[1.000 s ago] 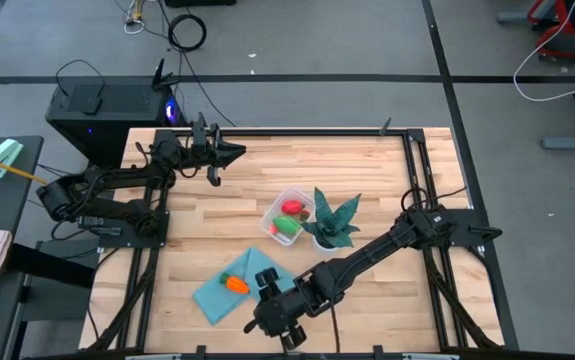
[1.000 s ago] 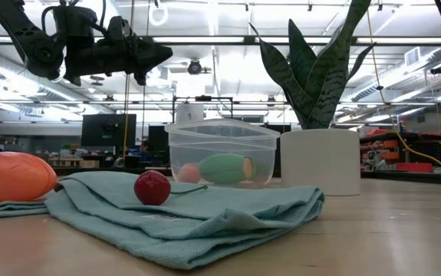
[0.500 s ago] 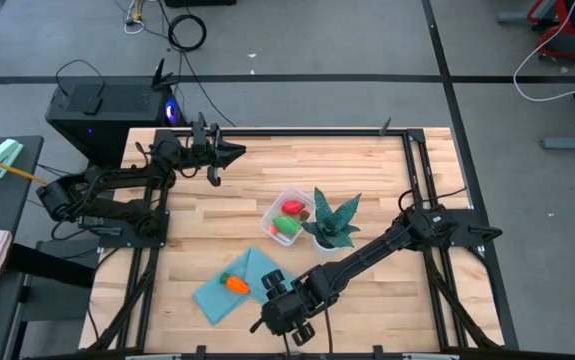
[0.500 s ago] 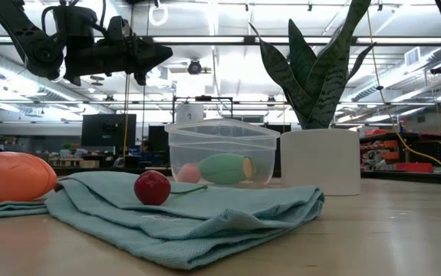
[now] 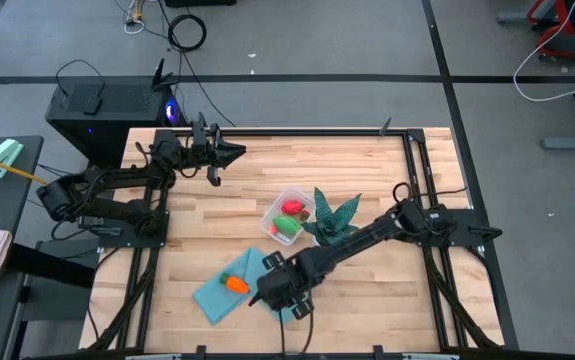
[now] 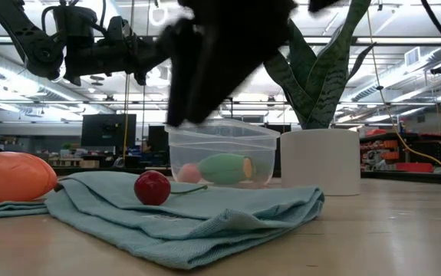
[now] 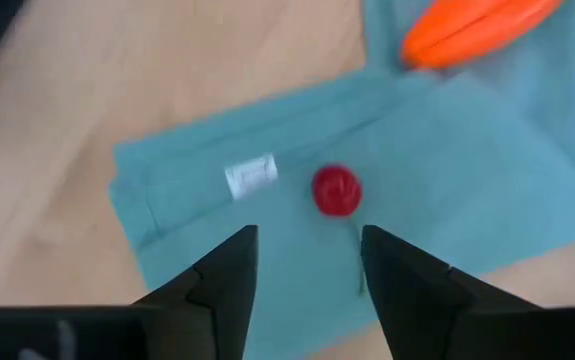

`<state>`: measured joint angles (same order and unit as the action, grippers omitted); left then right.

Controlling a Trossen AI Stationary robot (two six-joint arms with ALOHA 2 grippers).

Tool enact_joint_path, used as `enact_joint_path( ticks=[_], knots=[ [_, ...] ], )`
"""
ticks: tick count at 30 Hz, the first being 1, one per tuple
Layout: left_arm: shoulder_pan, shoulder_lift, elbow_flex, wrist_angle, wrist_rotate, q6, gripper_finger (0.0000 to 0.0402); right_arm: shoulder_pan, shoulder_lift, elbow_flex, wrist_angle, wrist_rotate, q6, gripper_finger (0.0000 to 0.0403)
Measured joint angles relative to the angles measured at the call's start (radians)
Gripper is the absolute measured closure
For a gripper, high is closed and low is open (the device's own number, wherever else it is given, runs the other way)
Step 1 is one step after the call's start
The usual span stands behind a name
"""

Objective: Pick and placing Produce into tupperware
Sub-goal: Put the cherry into the container

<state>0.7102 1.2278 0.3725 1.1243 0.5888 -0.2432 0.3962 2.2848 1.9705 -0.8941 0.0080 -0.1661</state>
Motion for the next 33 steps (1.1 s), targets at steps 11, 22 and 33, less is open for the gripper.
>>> enact_joint_path(
  ticks=[11, 22, 33],
  knots=[
    [0.000, 0.000, 0.000, 0.000, 0.000, 0.004, 0.0346, -0.038, 0.000, -0.047, 0.014, -0.014, -0.060, 0.0225],
    [0.000, 0.000, 0.000, 0.000, 0.000, 0.003, 0.0346, -0.060, 0.000, -0.047, 0.029, -0.010, -0.072, 0.0225],
    [0.000, 0.000, 0.000, 0.000, 0.000, 0.003, 0.0351, -0.082, 0.012, -0.049, 0.023, -0.028, -0.070, 0.0225]
  ],
)
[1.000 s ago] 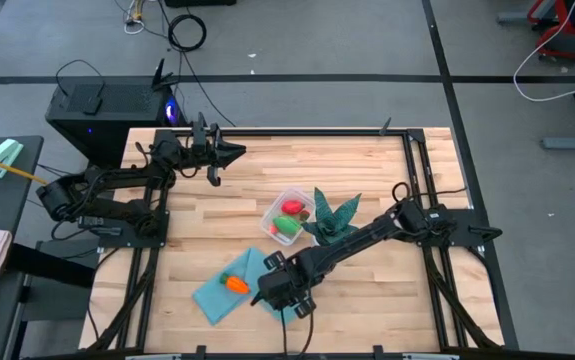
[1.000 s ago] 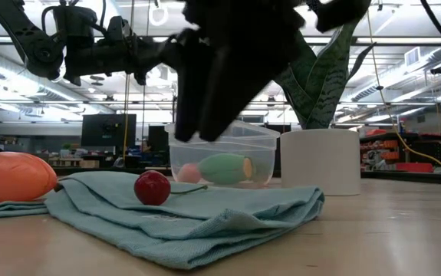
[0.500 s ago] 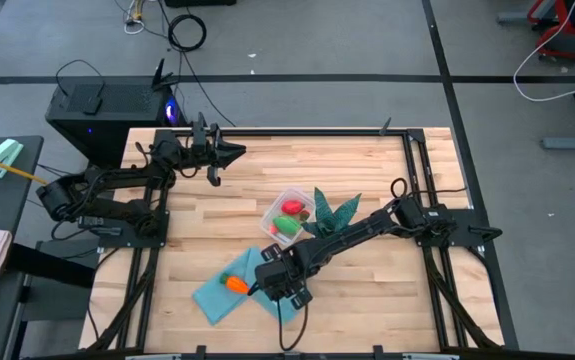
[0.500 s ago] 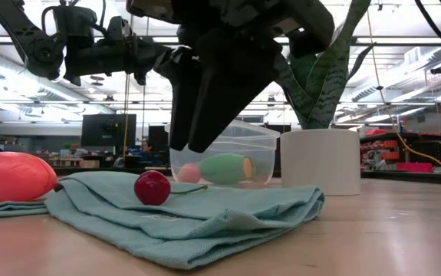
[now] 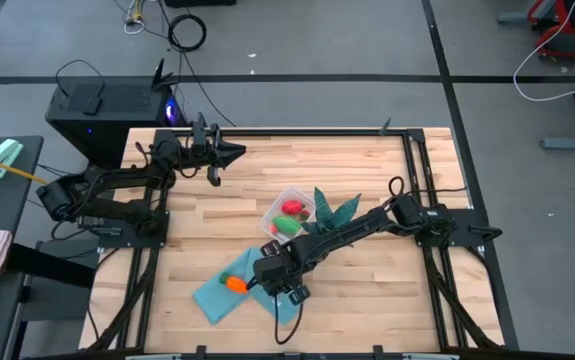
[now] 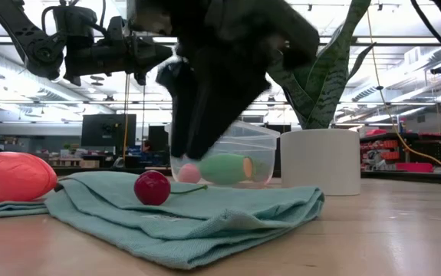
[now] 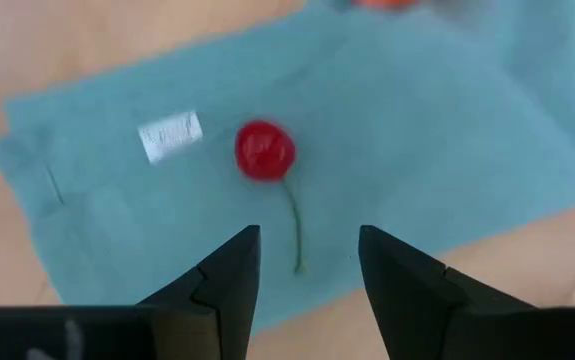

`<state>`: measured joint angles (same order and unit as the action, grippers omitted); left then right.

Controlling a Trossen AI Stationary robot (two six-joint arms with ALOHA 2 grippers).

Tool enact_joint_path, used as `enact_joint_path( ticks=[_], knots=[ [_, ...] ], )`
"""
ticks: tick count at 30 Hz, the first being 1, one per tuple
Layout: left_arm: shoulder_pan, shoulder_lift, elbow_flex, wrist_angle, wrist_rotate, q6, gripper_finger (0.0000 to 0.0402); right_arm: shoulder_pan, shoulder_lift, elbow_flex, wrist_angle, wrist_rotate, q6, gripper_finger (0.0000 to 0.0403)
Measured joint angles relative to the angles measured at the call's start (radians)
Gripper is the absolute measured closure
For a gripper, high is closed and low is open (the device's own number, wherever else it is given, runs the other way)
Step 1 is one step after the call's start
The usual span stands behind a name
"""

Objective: Pick and placing Produce into tupperware
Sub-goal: Put the cherry into the container

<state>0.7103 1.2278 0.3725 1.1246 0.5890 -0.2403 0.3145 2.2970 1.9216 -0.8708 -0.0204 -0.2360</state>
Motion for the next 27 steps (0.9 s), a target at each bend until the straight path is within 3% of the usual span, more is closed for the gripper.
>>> enact_joint_path(
  ticks=[27],
  knots=[
    [0.000, 0.000, 0.000, -0.001, 0.000, 0.000, 0.0343, 0.008, 0.054, -0.001, 0.015, -0.015, 0.008, 0.0243]
  ],
)
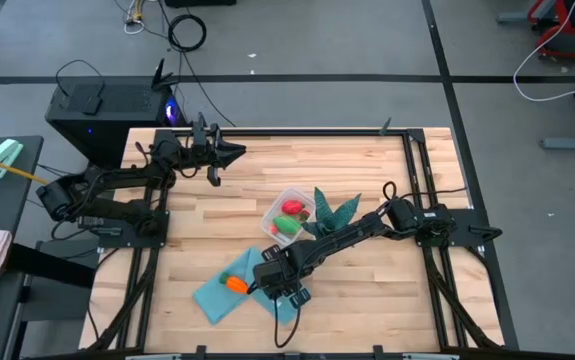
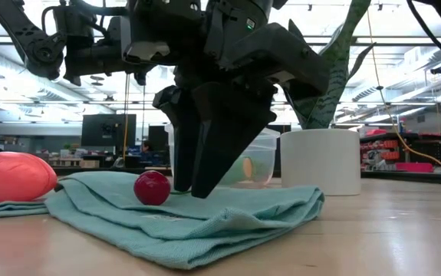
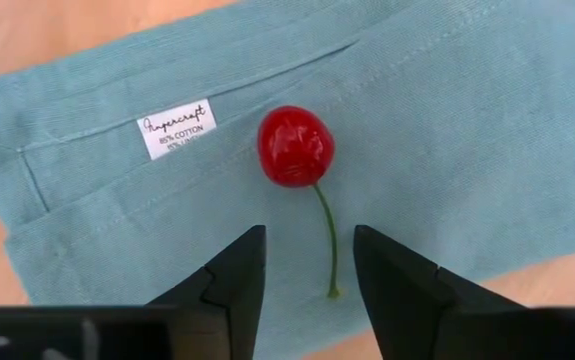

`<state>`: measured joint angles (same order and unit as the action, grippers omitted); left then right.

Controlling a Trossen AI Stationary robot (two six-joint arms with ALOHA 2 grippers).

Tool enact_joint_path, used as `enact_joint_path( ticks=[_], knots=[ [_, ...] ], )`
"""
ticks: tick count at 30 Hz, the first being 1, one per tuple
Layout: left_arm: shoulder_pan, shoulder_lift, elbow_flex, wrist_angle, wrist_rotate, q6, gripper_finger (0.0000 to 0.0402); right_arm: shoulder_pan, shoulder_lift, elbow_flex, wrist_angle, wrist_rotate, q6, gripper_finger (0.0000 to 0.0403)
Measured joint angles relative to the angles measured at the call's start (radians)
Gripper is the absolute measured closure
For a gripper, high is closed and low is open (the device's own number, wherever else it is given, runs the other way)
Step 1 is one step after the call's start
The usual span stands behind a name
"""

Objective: Pick and placing Produce into tupperware
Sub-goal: Put the cherry into the container

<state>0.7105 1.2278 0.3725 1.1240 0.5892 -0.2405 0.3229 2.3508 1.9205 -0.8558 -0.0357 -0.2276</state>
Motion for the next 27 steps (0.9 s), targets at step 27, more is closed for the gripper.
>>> enact_joint_path(
  ticks=[27],
  knots=[
    [0.000, 0.000, 0.000, 0.000, 0.000, -0.002, 0.0345, 0.000, 0.000, 0.001, 0.000, 0.000, 0.000, 0.0323]
  ],
)
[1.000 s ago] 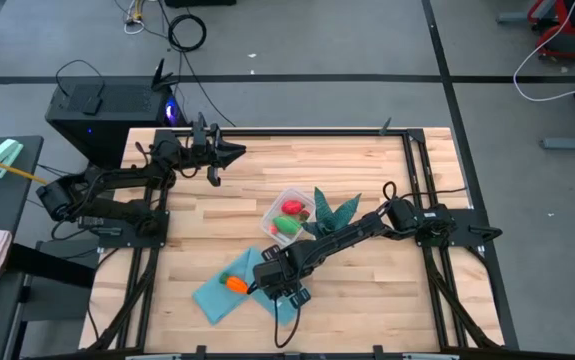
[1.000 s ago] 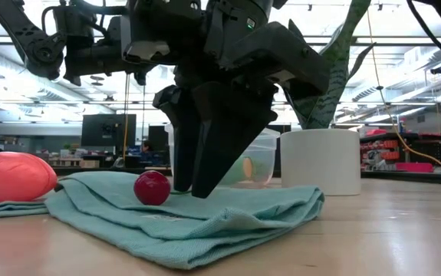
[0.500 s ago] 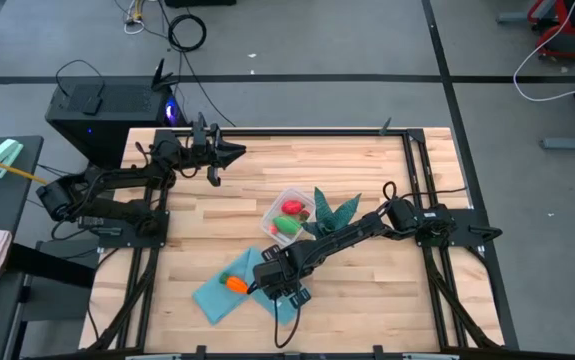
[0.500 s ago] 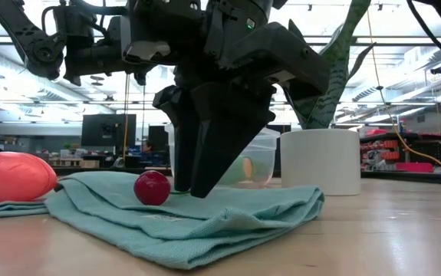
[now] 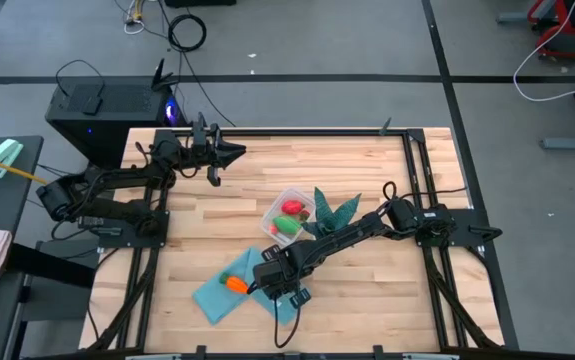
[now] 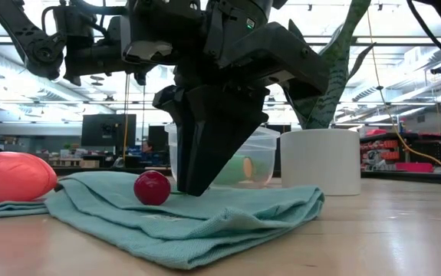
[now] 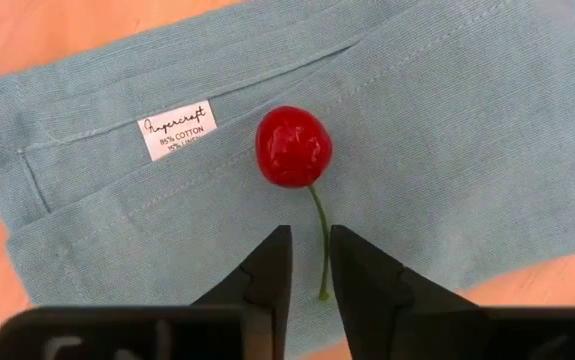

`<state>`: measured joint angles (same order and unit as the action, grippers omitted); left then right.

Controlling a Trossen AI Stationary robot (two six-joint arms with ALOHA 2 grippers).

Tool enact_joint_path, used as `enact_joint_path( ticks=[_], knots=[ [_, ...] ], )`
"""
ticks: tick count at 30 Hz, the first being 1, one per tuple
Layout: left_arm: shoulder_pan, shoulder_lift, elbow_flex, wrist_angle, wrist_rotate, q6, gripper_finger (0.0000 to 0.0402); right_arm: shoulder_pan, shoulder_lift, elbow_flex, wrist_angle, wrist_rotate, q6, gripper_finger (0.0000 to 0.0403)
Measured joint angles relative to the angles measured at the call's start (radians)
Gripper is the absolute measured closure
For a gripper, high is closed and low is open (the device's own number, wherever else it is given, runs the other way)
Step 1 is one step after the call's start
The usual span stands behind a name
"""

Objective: Pick and placing Produce into tupperware
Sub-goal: Put the cherry into the container

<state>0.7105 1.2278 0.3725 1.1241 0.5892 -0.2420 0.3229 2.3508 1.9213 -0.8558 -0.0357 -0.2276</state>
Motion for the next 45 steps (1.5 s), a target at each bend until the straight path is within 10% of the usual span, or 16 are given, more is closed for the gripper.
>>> enact_joint_path(
  ticks=[45],
  knots=[
    [0.000, 0.000, 0.000, 0.001, 0.000, 0.001, 0.0349, 0.002, -0.022, -0.047, 0.088, -0.028, 0.093, 0.0400]
  ],
)
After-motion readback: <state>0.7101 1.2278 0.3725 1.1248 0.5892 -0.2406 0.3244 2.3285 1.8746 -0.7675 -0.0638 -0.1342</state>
